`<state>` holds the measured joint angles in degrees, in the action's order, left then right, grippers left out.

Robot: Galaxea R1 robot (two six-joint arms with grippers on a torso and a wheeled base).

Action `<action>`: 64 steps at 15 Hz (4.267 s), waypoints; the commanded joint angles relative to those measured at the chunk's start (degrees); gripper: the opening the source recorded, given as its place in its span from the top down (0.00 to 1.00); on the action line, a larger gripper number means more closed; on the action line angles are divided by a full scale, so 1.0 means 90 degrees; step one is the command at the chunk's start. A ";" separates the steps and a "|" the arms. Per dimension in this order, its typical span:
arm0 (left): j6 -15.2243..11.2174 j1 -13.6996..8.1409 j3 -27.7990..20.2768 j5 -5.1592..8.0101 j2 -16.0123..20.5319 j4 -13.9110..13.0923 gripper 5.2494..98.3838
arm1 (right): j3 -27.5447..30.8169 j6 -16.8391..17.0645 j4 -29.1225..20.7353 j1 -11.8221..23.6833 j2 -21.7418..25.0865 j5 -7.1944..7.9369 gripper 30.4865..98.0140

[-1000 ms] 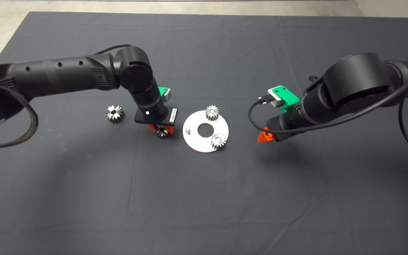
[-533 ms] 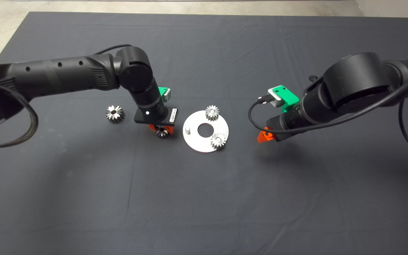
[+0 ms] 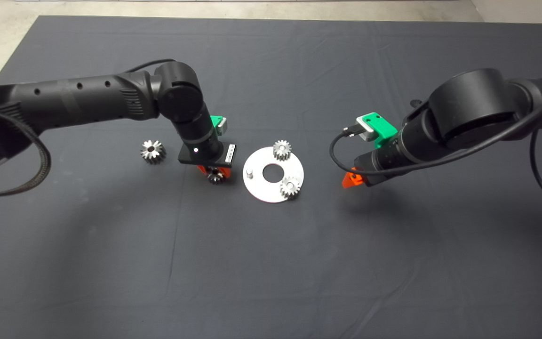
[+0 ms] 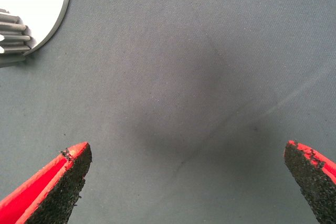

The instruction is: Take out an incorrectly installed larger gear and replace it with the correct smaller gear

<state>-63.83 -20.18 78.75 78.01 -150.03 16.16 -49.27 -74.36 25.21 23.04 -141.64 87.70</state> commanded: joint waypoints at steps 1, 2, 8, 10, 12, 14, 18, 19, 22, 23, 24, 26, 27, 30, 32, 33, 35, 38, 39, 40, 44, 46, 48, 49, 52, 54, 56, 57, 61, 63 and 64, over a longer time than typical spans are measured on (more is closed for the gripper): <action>0.0012 -0.0112 -0.0050 0.0102 -0.0006 -0.0057 0.72 | -0.0012 0.0011 -0.0067 0.0155 -0.0029 0.0734 0.02; 0.0012 -0.0112 -0.0060 0.0102 -0.0028 -0.0057 0.73 | -0.0021 0.0011 -0.0067 0.0155 -0.0039 0.0724 0.02; 0.0012 -0.0437 -0.0051 0.0102 -0.0074 -0.0353 0.75 | -0.0051 0.0020 -0.0067 0.0155 -0.0039 0.0734 0.02; 0.0012 -0.0596 -0.0051 0.0102 -0.0084 -0.0410 0.76 | -0.0085 0.0020 -0.0067 0.0155 -0.0078 0.0734 0.02; 0.0012 -0.0668 -0.0051 0.0102 -0.0104 -0.0457 0.76 | -0.0158 0.0022 -0.0067 0.0155 -0.0147 0.0724 0.02; 0.0012 -0.0698 -0.0051 0.0102 -0.0162 -0.0457 0.76 | -0.0168 0.0026 -0.0067 0.0155 -0.0156 0.0724 0.02; -0.0017 -0.0689 -0.0063 0.0082 -0.0271 -0.0497 0.76 | -0.0269 0.0059 -0.0047 0.0136 -0.0175 0.0724 0.02; -0.0056 -0.0688 -0.0070 0.0063 -0.0298 -0.0497 0.76 | -0.0437 0.0079 -0.0037 0.0126 -0.0240 0.0728 0.02; -0.0115 -0.0688 -0.0045 -0.0005 -0.0465 -0.0497 0.76 | -0.0598 0.0196 -0.0028 0.0087 -0.0308 0.0715 0.02; -0.0125 -0.0688 -0.0021 -0.0015 -0.0518 -0.0497 0.76 | -0.0611 0.0177 -0.0024 0.0073 -0.0375 0.0715 0.02; -0.0146 -0.0688 -0.0009 -0.0035 -0.0584 -0.0497 0.76 | -0.0667 0.0177 -0.0018 0.0067 -0.0410 0.0715 0.02; -0.0154 -0.0688 0.0047 -0.0035 -0.0669 -0.0497 0.76 | -0.0738 0.0190 -0.0018 0.0067 -0.0488 0.0724 0.02; -0.0164 -0.0688 0.0047 -0.0035 -0.0718 -0.0497 0.76 | -0.0812 0.0196 -0.0018 0.0067 -0.0517 0.0724 0.02; -0.0248 -0.0688 0.0018 -0.0035 -0.0767 -0.0497 0.77 | -0.0851 0.0206 -0.0018 0.0067 -0.0527 0.0724 0.02; -0.0242 -0.0683 0.0032 -0.0035 -0.0777 -0.0487 0.78 | -0.0842 0.0216 -0.0018 0.0077 -0.0527 0.0724 0.02; -0.0242 -0.0679 0.0037 -0.0035 -0.0777 -0.0487 0.78 | -0.0842 0.0216 -0.0018 0.0077 -0.0527 0.0724 0.02; -0.0252 -0.0659 0.0027 -0.0025 -0.0767 -0.0487 0.78 | -0.0842 0.0216 -0.0018 0.0087 -0.0518 0.0734 0.02; -0.0377 -0.0649 -0.0057 -0.0025 -0.0777 -0.0497 0.78 | -0.0851 0.0225 -0.0008 0.0087 -0.0518 0.0734 0.02; -0.0427 -0.0649 -0.0103 -0.0035 -0.0777 -0.0497 0.78 | -0.0851 0.0229 -0.0008 0.0087 -0.0504 0.0734 0.02; -0.0447 -0.0640 -0.0129 -0.0035 -0.0787 -0.0497 0.78 | -0.0851 0.0235 -0.0008 0.0097 -0.0498 0.0724 0.02; -0.0642 -0.0467 -0.0305 -0.0025 -0.0777 -0.0477 0.78 | -0.0851 0.0237 -0.0008 0.0106 -0.0479 0.0724 0.02; -0.0642 -0.0415 -0.0305 -0.0025 -0.0777 -0.0477 0.78 | -0.0851 0.0245 -0.0017 0.0106 -0.0488 0.0724 0.02; -0.0645 -0.0415 -0.0295 -0.0035 -0.0777 -0.0487 0.78 | -0.0851 0.0237 -0.0018 0.0106 -0.0488 0.0715 0.02; -0.0652 -0.0415 -0.0295 -0.0035 -0.0787 -0.0477 0.79 | -0.0851 0.0235 -0.0018 0.0116 -0.0488 0.0715 0.02; -0.0623 -0.0408 -0.0236 -0.0035 -0.0777 -0.0477 0.79 | -0.0849 0.0235 -0.0018 0.0126 -0.0527 0.0715 0.02; -0.0593 -0.0444 -0.0129 -0.0050 -0.0787 -0.0477 0.79 | -0.0838 0.0235 -0.0022 0.0116 -0.0537 0.0715 0.02; -0.0547 -0.0454 -0.0007 -0.0074 -0.0797 -0.0477 0.79 | -0.0835 0.0235 -0.0025 0.0116 -0.0537 0.0715 0.02; -0.0525 -0.0454 0.0043 -0.0109 -0.0812 -0.0477 0.79 | -0.0832 0.0235 -0.0028 0.0116 -0.0537 0.0715 0.02; -0.0408 -0.0454 0.0212 -0.0152 -0.0904 -0.0477 0.79 | -0.0832 0.0235 -0.0028 0.0116 -0.0537 0.0706 0.02; -0.0398 -0.0454 0.0281 -0.0152 -0.0953 -0.0477 0.79 | -0.0851 0.0235 -0.0028 0.0116 -0.0537 0.0705 0.02; -0.0398 -0.0454 0.0301 -0.0152 -0.1002 -0.0467 0.79 | -0.0851 0.0235 -0.0028 0.0116 -0.0537 0.0705 0.02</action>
<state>-67.87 -23.81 80.46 77.59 -158.09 10.72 -56.97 -72.41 25.25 22.76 -146.26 87.70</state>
